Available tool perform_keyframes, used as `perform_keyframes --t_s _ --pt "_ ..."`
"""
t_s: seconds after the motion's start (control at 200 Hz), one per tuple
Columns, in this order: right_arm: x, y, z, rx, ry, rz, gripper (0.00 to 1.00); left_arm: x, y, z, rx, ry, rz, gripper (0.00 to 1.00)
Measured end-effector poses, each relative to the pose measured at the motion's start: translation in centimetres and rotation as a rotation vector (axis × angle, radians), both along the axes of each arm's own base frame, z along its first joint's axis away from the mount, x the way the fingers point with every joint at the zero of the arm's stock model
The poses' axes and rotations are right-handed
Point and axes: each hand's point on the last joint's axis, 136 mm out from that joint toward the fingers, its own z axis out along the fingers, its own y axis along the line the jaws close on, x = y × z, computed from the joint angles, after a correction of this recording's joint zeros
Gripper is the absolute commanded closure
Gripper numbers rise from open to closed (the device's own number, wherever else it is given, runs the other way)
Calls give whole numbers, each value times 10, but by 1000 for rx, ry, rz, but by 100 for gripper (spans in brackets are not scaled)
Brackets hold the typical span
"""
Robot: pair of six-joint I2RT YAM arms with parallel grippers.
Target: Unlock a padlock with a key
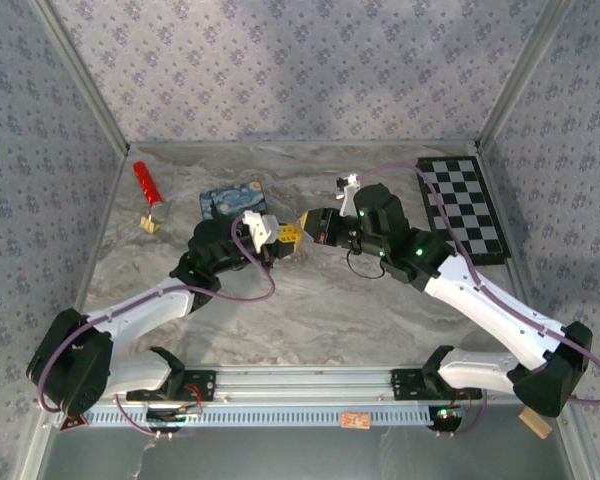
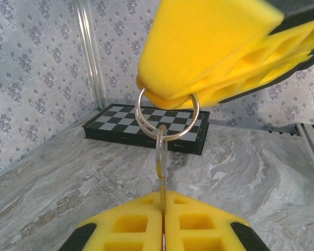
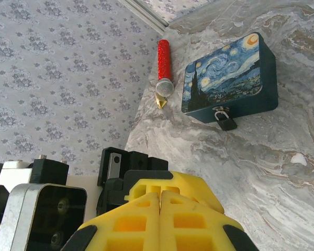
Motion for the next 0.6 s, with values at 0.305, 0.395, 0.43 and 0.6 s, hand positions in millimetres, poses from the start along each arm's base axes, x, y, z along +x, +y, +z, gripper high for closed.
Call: perform_keyframes --t_s 0.305,0.395,0.43,0.6 --pt "1 -1 0 -1 -2 -6 100 -1 2 7 -9 -12 3 99" --pt "2 -2 -1 -4 -2 -12 100 -1 4 6 -6 -8 8 100" --pt "2 -2 -3 -6 -1 -15 100 0 5 6 -4 -5 10 100" --pt "5 -10 -9 -22 -1 -38 90 2 5 2 24 13 12 100"
